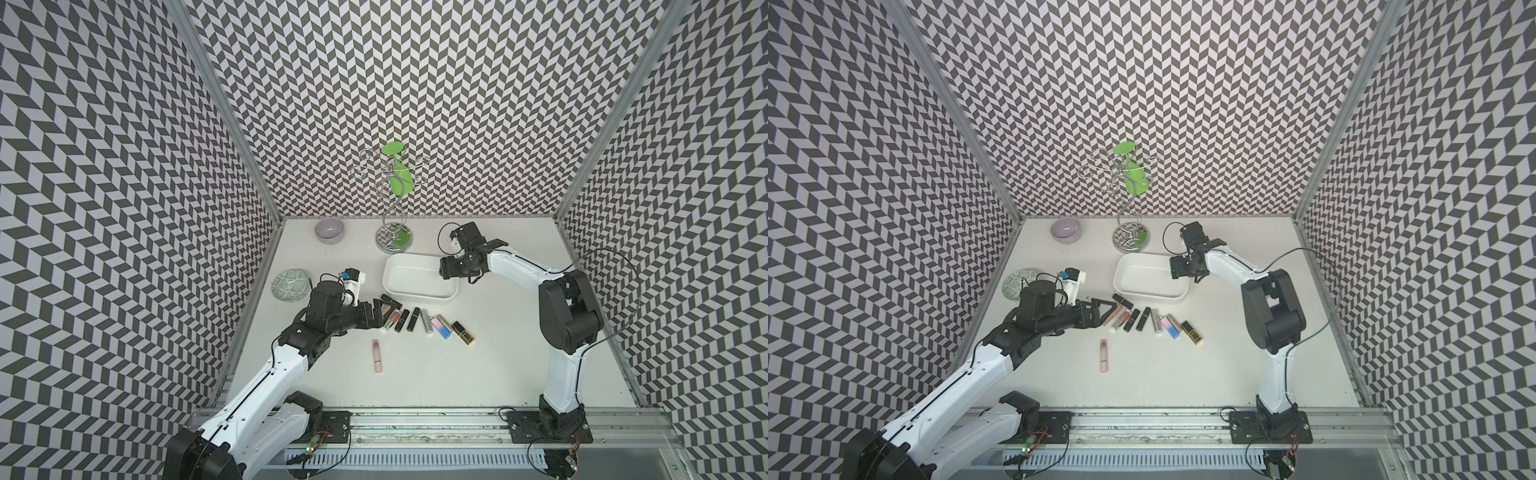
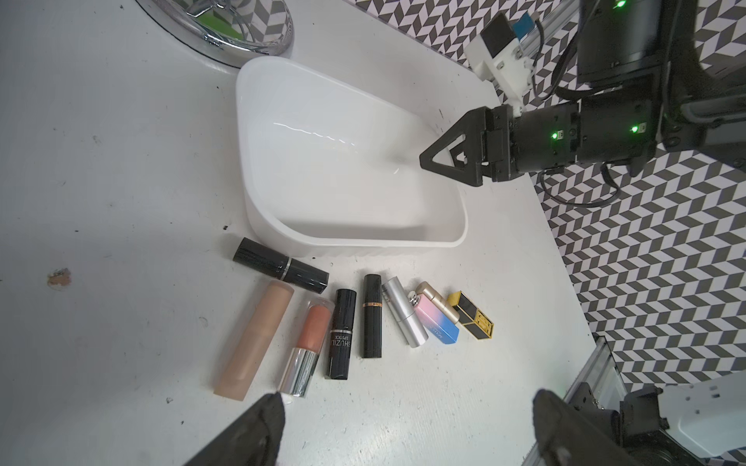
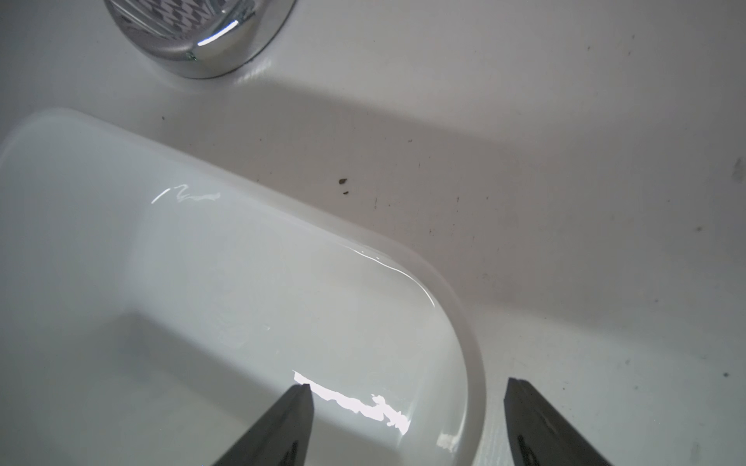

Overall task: Put the lipstick into the storage box
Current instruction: Move the storage box to the center of the board.

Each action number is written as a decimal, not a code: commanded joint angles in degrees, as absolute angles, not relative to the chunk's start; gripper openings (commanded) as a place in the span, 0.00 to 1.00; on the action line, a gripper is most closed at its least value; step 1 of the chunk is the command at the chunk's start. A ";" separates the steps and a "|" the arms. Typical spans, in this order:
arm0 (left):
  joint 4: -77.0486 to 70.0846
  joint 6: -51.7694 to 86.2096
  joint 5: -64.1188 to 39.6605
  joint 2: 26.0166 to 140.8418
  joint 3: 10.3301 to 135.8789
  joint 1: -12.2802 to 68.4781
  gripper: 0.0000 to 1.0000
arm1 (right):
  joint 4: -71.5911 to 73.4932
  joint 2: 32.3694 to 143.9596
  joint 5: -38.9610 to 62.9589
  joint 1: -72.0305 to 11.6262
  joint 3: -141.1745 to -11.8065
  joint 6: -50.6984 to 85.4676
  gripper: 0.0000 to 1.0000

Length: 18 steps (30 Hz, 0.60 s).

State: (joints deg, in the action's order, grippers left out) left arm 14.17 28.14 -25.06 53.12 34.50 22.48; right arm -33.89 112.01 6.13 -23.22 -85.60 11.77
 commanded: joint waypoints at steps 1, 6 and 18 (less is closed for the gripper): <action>12.82 28.17 -24.61 53.72 35.66 22.76 0.99 | -33.05 103.76 7.87 -23.32 -85.17 10.14 0.84; 11.35 28.85 -24.43 53.83 35.05 22.76 0.99 | -34.24 96.07 11.23 -23.29 -80.24 8.46 0.85; 8.10 29.02 -24.91 54.53 33.51 25.01 0.99 | -39.64 81.66 13.64 -23.38 -63.98 2.41 0.84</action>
State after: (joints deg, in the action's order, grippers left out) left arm 10.33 29.43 -24.84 54.15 34.11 24.23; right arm -37.87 83.61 13.69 -23.22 -64.01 5.26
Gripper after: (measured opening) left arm 0.989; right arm 0.844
